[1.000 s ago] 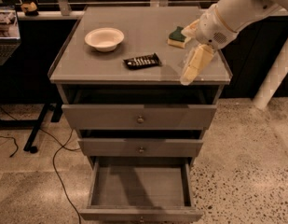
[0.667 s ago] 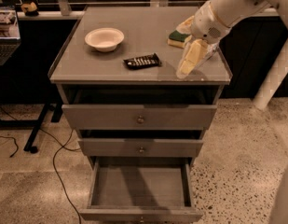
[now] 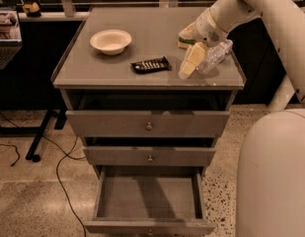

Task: Place rxbar chocolate into bottom drawer

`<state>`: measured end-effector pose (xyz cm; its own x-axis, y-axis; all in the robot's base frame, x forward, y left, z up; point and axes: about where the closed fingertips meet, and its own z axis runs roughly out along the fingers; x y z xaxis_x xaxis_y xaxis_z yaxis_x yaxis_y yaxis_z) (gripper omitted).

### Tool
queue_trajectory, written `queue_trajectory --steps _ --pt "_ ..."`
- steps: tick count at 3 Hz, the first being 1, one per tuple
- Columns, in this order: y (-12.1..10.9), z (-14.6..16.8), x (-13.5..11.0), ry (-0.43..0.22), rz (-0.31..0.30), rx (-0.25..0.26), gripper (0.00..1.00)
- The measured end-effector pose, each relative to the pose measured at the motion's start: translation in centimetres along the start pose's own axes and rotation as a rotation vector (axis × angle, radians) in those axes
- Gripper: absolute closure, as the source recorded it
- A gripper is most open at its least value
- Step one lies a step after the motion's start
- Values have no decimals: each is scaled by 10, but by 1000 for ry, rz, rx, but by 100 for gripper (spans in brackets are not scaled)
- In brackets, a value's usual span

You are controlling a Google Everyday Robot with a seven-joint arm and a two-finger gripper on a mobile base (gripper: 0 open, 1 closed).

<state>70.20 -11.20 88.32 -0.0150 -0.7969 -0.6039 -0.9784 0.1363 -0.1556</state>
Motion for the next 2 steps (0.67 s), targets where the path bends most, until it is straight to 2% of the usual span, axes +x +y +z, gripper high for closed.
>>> queue_trajectory --steps 1,2 --pt "-1 1 0 -1 1 1 0" --pt "-3 2 9 -15 54 25 0"
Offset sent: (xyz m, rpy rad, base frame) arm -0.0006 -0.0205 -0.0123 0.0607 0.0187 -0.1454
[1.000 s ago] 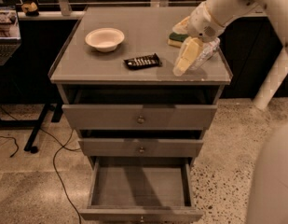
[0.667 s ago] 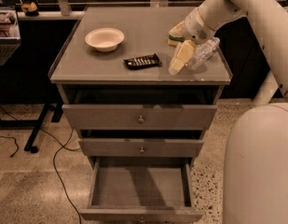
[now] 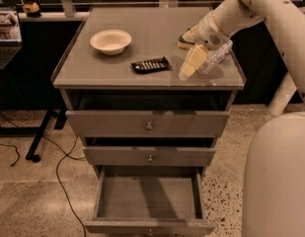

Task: Place rxbar chocolate into bottom drawer

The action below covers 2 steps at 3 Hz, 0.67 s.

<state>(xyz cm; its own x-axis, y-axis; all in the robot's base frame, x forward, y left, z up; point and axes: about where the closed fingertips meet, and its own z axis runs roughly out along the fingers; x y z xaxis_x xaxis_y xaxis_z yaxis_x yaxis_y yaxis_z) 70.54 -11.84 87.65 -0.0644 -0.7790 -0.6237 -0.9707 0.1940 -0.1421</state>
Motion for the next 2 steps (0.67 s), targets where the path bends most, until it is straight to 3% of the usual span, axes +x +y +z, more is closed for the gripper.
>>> queue_trajectory --steps 2 --pt "-20 29 -3 -66 21 -16 0"
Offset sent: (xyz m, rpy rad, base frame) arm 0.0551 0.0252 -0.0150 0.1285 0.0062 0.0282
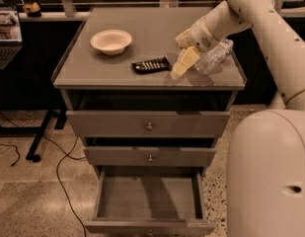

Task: Place rxbar chocolate into bottom drawer

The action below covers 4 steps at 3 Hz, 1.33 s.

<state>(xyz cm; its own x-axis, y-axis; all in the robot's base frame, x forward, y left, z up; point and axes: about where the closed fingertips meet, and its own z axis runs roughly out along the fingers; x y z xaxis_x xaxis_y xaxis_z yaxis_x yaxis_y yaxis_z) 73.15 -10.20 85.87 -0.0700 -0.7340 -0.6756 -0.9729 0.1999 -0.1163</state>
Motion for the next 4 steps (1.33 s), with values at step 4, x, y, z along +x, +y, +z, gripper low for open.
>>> queue_trajectory --steps 4 --pt "-8 47 -4 -73 28 -90 19"
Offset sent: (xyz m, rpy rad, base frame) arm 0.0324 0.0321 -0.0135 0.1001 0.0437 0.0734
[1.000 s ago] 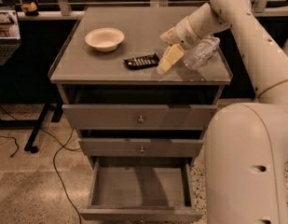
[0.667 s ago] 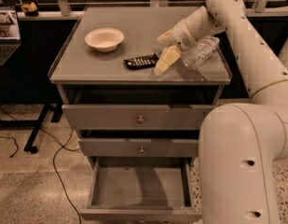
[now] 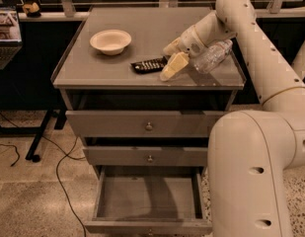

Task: Place rxbar chocolate into bottom drawer

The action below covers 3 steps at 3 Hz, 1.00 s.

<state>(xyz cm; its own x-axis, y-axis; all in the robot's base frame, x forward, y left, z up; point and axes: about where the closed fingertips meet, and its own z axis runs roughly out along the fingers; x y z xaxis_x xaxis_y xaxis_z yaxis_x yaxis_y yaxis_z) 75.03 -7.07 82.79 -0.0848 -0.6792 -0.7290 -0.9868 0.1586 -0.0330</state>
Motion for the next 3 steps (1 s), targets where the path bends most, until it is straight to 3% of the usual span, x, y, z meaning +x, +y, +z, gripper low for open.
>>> queue_trajectory --steps 3 --pt "0 0 0 0 0 0 89"
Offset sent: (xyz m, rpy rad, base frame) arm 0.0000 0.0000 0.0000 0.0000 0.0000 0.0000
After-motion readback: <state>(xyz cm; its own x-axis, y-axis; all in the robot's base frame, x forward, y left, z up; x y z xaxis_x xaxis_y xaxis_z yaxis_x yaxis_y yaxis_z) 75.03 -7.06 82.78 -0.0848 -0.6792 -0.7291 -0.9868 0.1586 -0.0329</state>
